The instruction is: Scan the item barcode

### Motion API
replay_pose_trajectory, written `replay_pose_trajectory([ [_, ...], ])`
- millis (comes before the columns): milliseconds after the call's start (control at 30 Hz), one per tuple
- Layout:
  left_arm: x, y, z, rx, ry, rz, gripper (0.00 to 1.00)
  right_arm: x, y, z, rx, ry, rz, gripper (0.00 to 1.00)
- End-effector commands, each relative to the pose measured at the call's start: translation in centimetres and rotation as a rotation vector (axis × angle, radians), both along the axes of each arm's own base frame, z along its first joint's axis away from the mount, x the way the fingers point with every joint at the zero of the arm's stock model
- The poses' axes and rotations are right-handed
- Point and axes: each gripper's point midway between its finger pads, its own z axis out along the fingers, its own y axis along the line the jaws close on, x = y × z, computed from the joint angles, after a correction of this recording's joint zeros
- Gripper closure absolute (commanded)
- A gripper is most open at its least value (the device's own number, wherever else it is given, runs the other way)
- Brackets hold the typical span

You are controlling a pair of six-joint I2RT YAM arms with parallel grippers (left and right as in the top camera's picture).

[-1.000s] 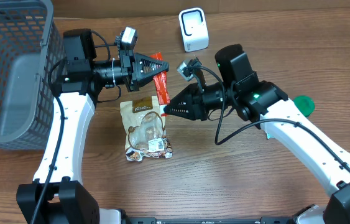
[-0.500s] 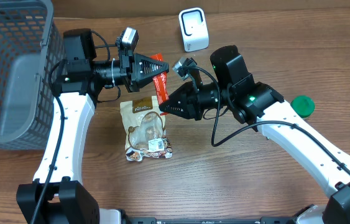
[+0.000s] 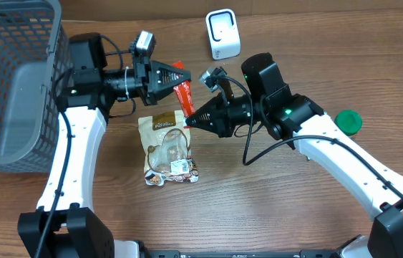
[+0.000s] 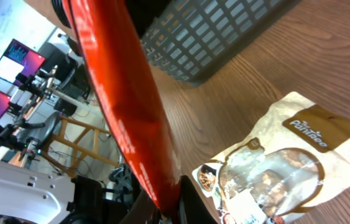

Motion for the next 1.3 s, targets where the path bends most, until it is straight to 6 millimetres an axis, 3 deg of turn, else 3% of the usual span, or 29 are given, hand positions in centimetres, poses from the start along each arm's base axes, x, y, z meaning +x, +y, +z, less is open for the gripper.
replay_pose_trajectory([
  [0,0.1,0.8,0.6,-0.009,-0.023,0.009,0.96,0.3,-0.6,-0.6,-0.008,0.023,-0.01,0.96],
  [200,0.8,0.9,0.1,0.026,-0.047,0.044,0.96,0.0,-0.8,-1.1,-0.025,0.049,-0.011,0.96],
  [400,2.9,1.7,-1.5,0.132,-0.049,0.17,0.96,-1.0,-1.4,-2.4,-0.079,0.13,-0.01,0.96],
  [600,6.2,3.9,-2.6,0.262,-0.121,0.349,0.96,-1.0,-2.6,-4.6,-0.188,0.089,-0.03,0.96],
  [800,7.9,7.0,-4.7,0.419,-0.145,0.49,0.94,-0.7,-3.8,-6.4,-0.285,-0.002,-0.027,0.97],
  [900,8.4,8.9,-6.6,0.531,-0.11,0.565,0.73,-0.1,-4.3,-7.0,-0.333,-0.024,-0.059,0.97],
  [967,8.6,10.6,-8.3,0.643,-0.072,0.633,0.46,0.3,-4.6,-7.2,-0.359,-0.063,-0.062,0.96],
  [1033,8.7,12.9,-9.9,0.778,-0.038,0.714,0.27,0.9,-5.1,-7.3,-0.404,-0.11,-0.075,0.97],
  [1067,8.6,15.2,-11.1,0.905,-0.012,0.783,0.08,1.6,-5.7,-7.3,-0.451,-0.143,-0.098,0.97],
  [1133,8.3,17.7,-12.0,1.038,0.019,0.857,0.0,2.5,-6.5,-7.1,-0.51,-0.196,-0.124,0.97],
  [1267,7.1,21.7,-12.9,1.241,0.086,0.977,0.0,4.9,-8.5,-6.8,-0.646,-0.304,-0.214,0.97],
])
